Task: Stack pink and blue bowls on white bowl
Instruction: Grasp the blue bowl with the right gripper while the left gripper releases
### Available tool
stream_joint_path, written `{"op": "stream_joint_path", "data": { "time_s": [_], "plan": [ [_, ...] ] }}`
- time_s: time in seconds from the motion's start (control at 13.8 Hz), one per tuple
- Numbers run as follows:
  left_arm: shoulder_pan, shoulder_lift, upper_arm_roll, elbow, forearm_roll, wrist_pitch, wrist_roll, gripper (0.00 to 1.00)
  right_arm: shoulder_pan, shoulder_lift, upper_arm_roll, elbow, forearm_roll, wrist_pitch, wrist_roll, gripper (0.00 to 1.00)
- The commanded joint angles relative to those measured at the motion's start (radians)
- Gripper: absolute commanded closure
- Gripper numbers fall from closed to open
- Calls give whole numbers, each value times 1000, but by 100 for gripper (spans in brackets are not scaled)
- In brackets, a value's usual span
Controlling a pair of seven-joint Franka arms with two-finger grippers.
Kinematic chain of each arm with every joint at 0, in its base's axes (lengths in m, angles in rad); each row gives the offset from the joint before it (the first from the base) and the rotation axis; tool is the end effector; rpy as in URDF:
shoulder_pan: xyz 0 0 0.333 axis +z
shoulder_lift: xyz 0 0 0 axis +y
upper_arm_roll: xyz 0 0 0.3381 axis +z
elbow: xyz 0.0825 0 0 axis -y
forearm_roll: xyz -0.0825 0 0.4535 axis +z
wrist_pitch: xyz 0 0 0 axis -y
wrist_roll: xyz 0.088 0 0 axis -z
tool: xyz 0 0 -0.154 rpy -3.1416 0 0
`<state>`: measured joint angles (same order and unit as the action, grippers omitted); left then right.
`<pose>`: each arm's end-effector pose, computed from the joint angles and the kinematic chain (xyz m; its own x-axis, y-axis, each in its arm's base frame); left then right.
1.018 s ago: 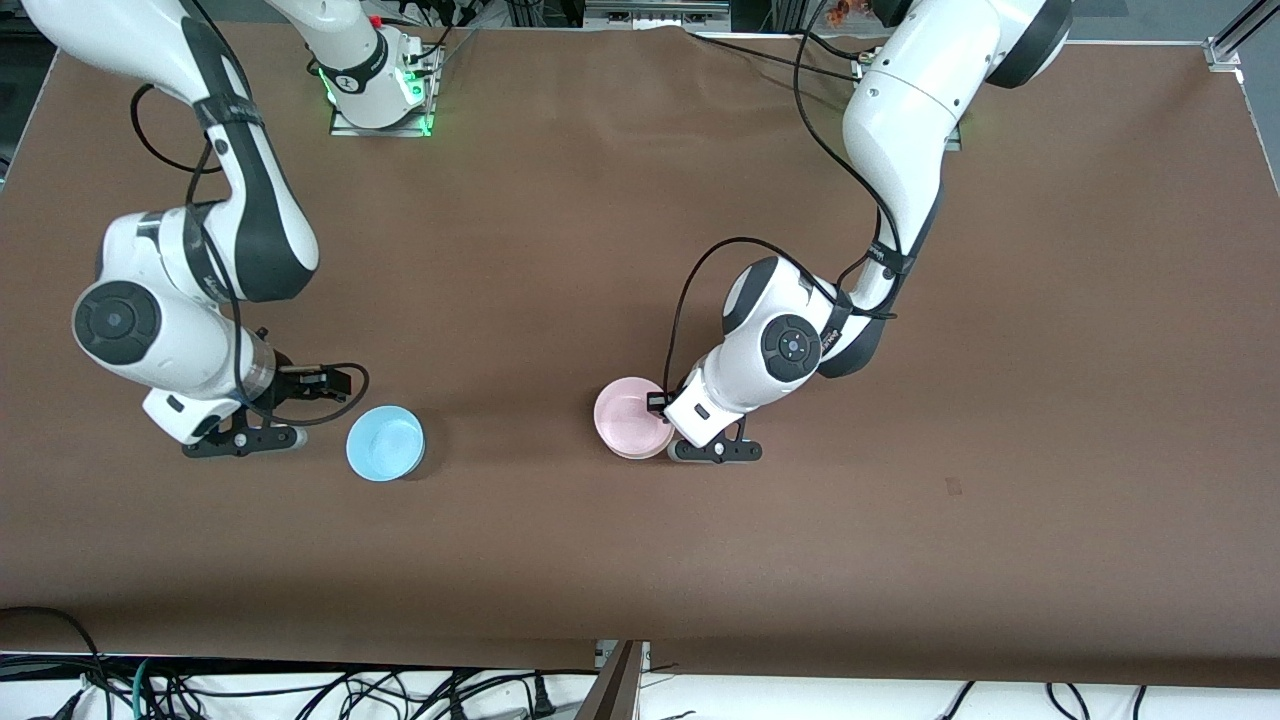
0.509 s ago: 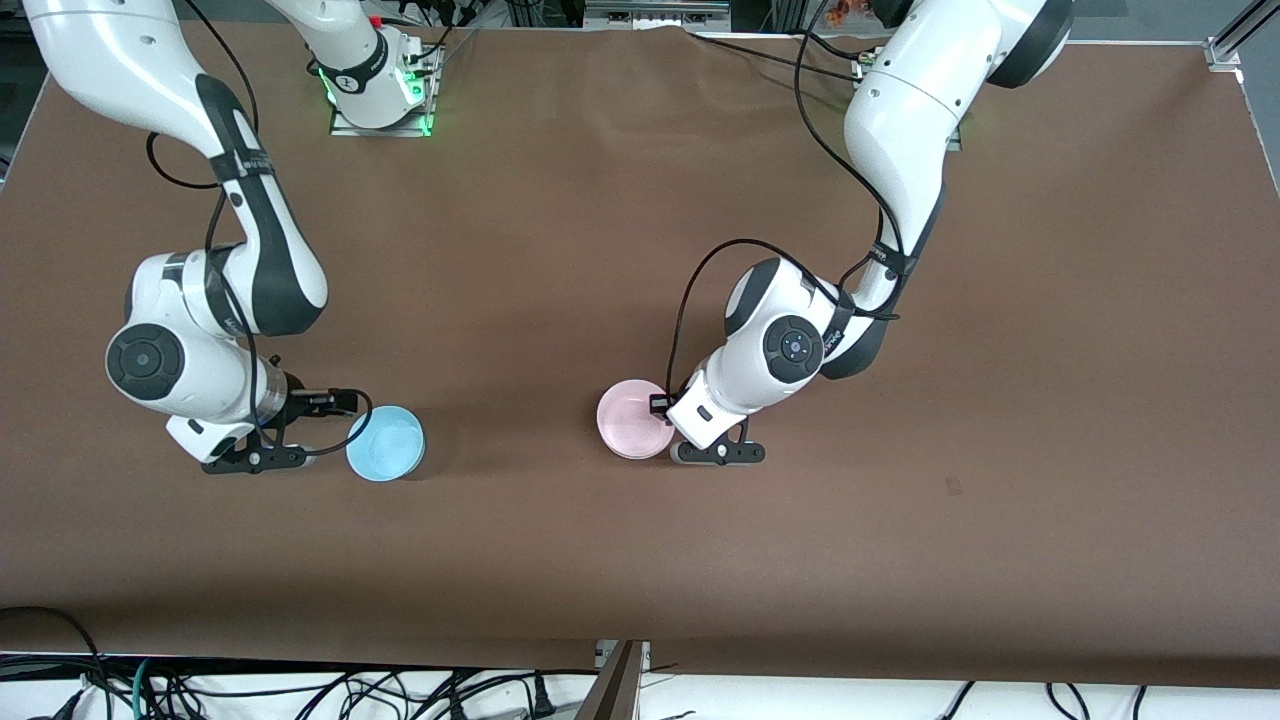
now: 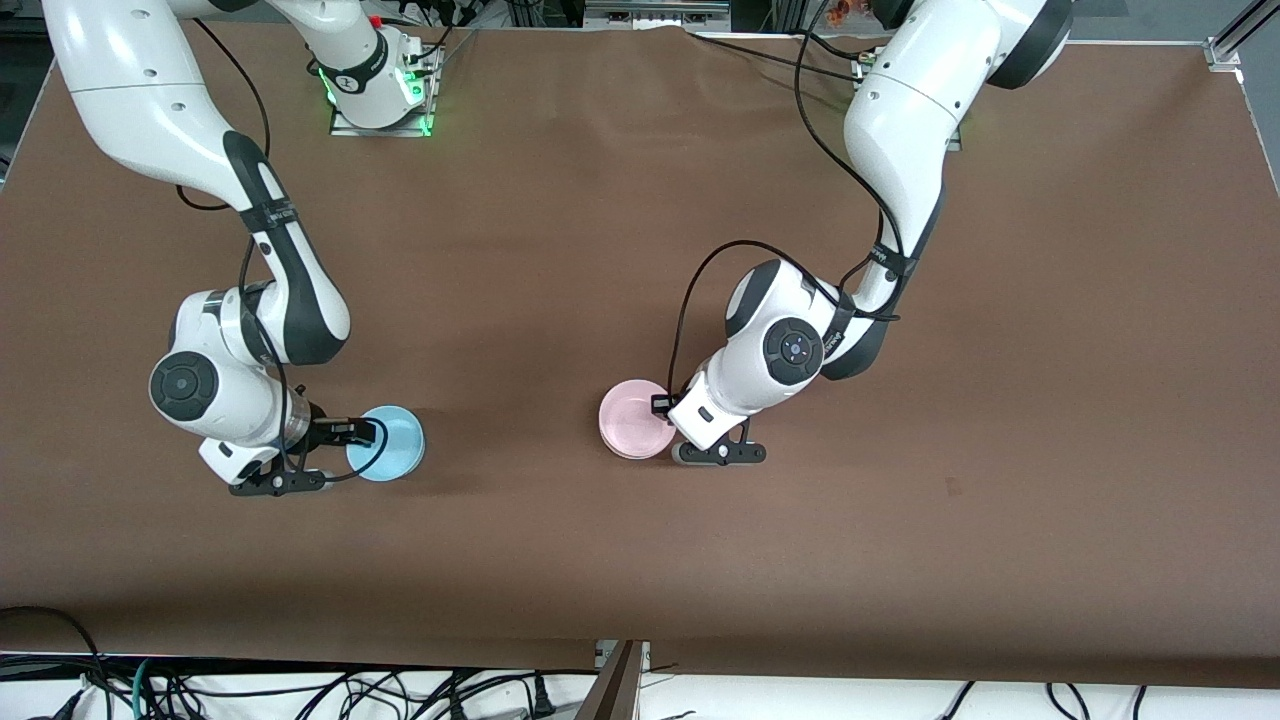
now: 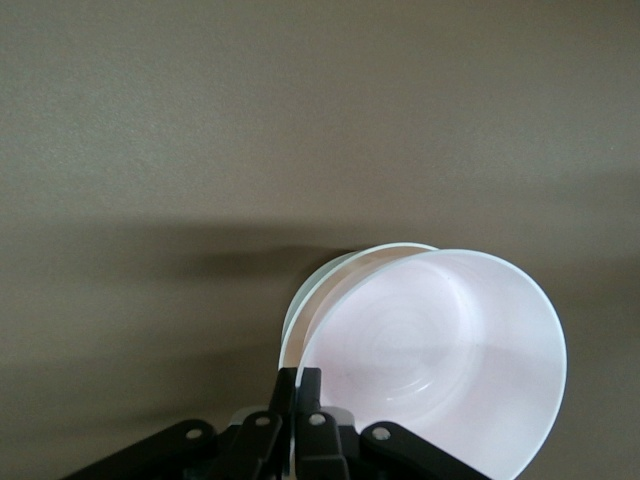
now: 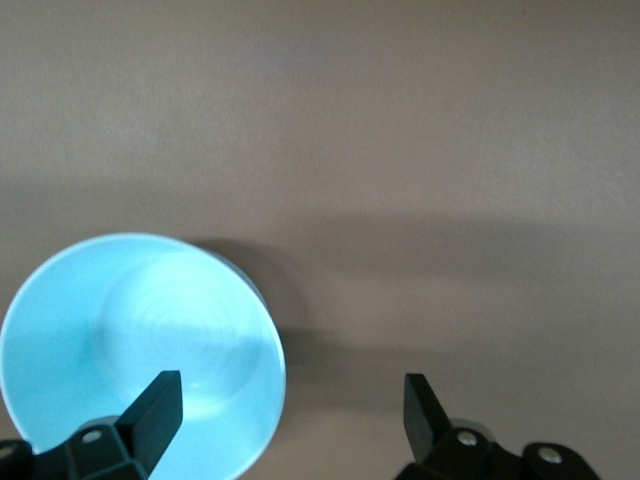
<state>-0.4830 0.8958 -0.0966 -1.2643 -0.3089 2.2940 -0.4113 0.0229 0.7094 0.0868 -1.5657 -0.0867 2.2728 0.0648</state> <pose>0.7101 -0.4646 0.1615 0.9975 0.0559 -0.0432 0.0671 -0.9399 0.3348 0.7665 0.0732 0.1524 0.9968 0.0799 0.0015 0.0799 -0.9968 0.0097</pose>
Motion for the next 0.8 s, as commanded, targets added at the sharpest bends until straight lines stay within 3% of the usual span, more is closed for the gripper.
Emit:
{"op": "stream_joint_path", "data": {
  "time_s": [0.0,0.22,0.29,0.36,0.44,0.51,0.58,0.73],
  "plan": [
    [-6,5,1,6,28,-8,-12,100,-1,39,8,47,31,-2,4,3],
    [-9,8,1,6,28,-10,-18,100,-1,44,8,46,36,10,4,11],
    [-9,9,1,5,27,-10,-20,100,-1,45,8,41,35,25,4,19],
    [-11,9,1,5,25,-10,-20,90,-1,47,8,36,35,27,4,28],
    [-9,11,1,3,25,-10,-20,73,-3,50,8,30,35,27,4,39],
    [-9,11,1,-1,25,-10,-20,48,-4,51,10,29,36,27,4,56],
    [-5,9,1,-9,28,-8,-11,0,-4,51,10,29,41,25,4,74],
    [3,-6,3,-9,24,-33,-17,0,-4,51,10,29,42,22,6,97]
  ]
}}
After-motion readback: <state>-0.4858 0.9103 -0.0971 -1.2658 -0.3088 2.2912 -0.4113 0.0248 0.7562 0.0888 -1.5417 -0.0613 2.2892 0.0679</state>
